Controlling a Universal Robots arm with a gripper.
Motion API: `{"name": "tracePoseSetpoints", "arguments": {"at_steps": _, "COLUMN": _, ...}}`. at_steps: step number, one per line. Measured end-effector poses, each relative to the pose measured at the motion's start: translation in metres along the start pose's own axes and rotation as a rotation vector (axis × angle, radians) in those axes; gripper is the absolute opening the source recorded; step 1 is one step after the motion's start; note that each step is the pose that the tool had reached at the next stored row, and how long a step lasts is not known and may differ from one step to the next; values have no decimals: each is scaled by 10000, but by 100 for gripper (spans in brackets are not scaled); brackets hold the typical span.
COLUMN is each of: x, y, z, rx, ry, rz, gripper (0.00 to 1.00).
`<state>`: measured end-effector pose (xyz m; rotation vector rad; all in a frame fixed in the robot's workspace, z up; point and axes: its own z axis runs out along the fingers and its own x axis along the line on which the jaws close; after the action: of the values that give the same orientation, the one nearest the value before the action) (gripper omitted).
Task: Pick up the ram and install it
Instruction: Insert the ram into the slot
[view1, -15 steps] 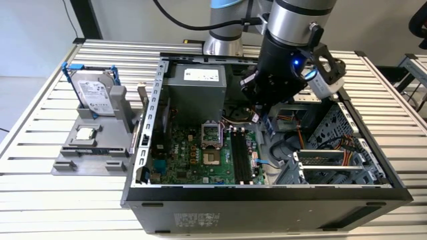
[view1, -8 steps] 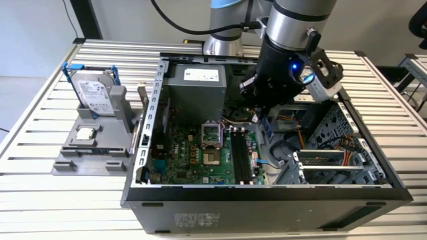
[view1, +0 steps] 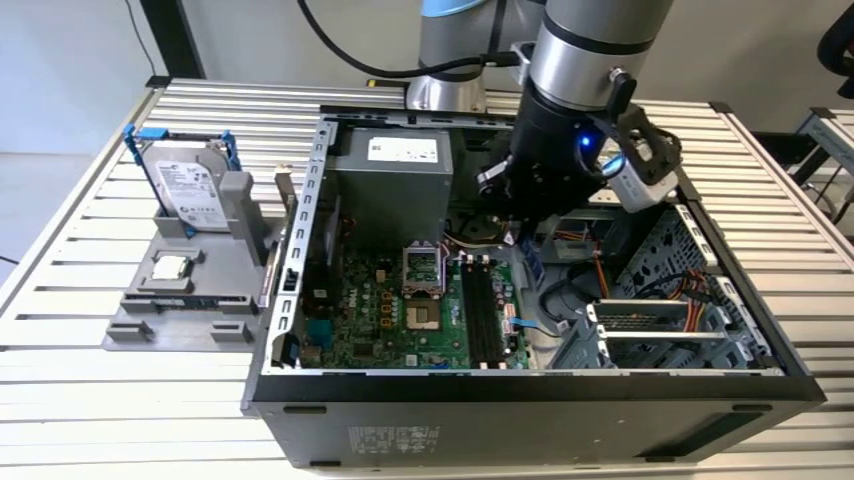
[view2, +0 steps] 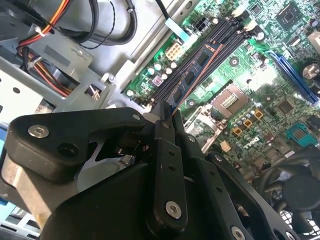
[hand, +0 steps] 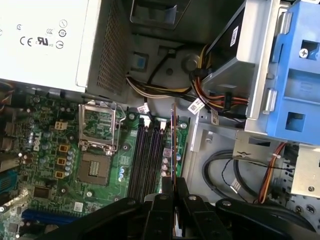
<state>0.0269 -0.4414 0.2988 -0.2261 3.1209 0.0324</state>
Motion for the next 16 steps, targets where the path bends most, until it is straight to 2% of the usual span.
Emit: {"name": "tracePoseSetpoints", "arguments": {"at_steps": 16, "x": 2, "y": -3, "z": 131, "rx": 0, "ry": 8, "rz": 0, "gripper": 0}}
